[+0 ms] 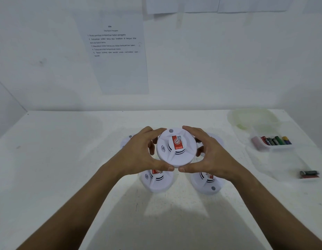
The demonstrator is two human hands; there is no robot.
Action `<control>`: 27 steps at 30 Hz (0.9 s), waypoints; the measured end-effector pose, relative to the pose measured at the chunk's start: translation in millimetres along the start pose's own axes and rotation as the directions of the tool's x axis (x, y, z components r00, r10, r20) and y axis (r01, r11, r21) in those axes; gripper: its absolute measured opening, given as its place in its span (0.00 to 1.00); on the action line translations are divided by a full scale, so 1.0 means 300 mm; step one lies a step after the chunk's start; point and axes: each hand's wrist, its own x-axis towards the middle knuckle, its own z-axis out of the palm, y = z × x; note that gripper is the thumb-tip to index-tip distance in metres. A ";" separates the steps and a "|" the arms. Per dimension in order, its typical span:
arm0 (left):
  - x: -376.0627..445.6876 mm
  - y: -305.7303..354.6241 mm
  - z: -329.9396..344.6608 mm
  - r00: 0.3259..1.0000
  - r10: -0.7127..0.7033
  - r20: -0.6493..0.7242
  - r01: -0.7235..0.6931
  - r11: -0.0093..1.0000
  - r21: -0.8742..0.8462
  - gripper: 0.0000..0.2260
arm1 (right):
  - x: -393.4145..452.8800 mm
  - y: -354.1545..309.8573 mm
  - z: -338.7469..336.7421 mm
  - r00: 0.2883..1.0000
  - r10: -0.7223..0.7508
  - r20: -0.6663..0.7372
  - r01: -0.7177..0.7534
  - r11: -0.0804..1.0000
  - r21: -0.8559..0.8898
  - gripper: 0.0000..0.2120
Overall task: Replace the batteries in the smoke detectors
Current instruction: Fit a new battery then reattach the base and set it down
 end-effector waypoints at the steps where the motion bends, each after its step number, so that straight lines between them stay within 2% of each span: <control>1: 0.001 -0.002 -0.001 1.000 -0.002 -0.002 0.002 1.000 -0.001 0.38 | 0.001 -0.001 0.002 1.000 0.001 -0.004 -0.001 1.000 0.005 0.47; 18: 0.088 -0.020 0.007 0.999 0.024 0.021 -0.024 1.000 0.010 0.36 | 0.045 0.022 -0.045 0.999 0.027 -0.016 -0.028 0.999 -0.016 0.47; 27: 0.163 -0.039 0.021 0.999 0.006 0.031 -0.007 1.000 0.025 0.36 | 0.107 0.065 -0.051 0.997 0.072 -0.037 -0.075 0.994 -0.083 0.45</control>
